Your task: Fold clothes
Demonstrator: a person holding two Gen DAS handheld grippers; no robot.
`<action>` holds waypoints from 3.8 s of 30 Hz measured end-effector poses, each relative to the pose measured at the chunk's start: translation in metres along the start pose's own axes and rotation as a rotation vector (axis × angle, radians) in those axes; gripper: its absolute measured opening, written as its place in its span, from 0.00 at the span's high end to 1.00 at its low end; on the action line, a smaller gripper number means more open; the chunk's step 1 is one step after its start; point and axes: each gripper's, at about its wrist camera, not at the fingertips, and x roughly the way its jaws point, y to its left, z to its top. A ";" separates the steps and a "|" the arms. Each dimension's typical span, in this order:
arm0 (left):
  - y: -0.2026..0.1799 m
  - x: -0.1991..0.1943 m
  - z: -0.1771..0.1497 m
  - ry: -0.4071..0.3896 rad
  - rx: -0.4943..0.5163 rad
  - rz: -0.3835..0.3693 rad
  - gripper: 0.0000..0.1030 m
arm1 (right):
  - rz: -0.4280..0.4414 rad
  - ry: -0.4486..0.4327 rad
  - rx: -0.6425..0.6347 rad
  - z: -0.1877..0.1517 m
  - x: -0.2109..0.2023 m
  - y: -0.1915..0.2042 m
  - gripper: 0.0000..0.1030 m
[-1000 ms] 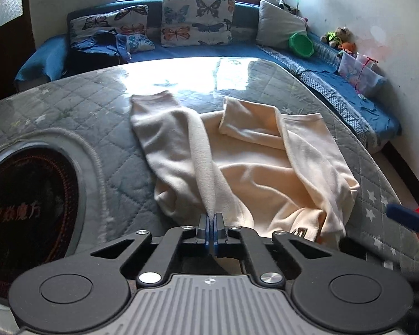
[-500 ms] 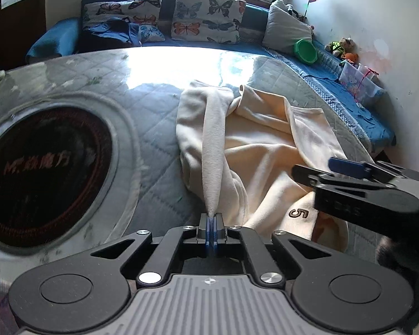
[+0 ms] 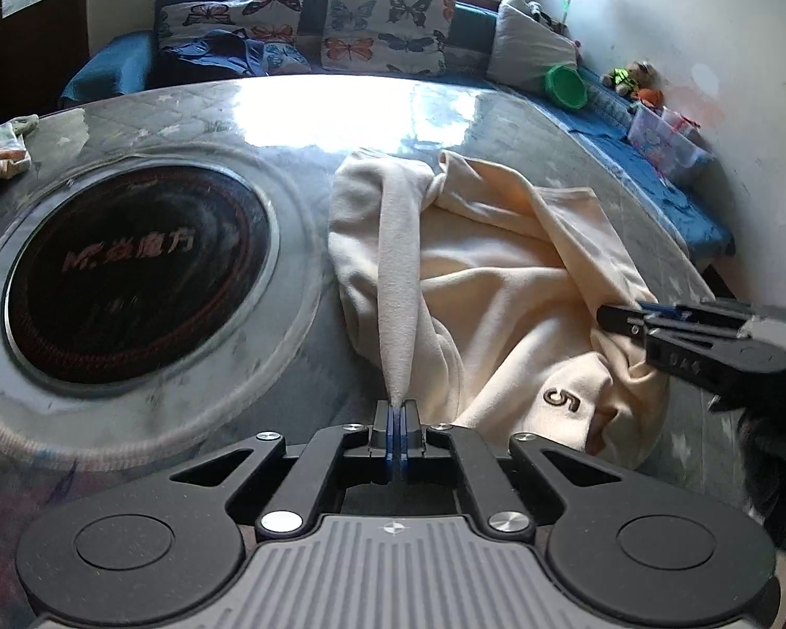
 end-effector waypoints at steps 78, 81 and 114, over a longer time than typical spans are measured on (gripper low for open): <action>0.054 0.056 0.052 -0.093 -0.008 0.156 0.87 | -0.012 -0.023 0.129 -0.009 0.026 -0.019 0.87; 0.073 0.055 0.057 -0.101 -0.040 0.199 0.87 | 0.014 -0.022 0.101 0.005 0.038 -0.003 0.87; 0.206 0.002 0.073 -0.204 -0.182 0.386 0.61 | 0.228 -0.032 -0.231 0.121 0.134 0.153 0.91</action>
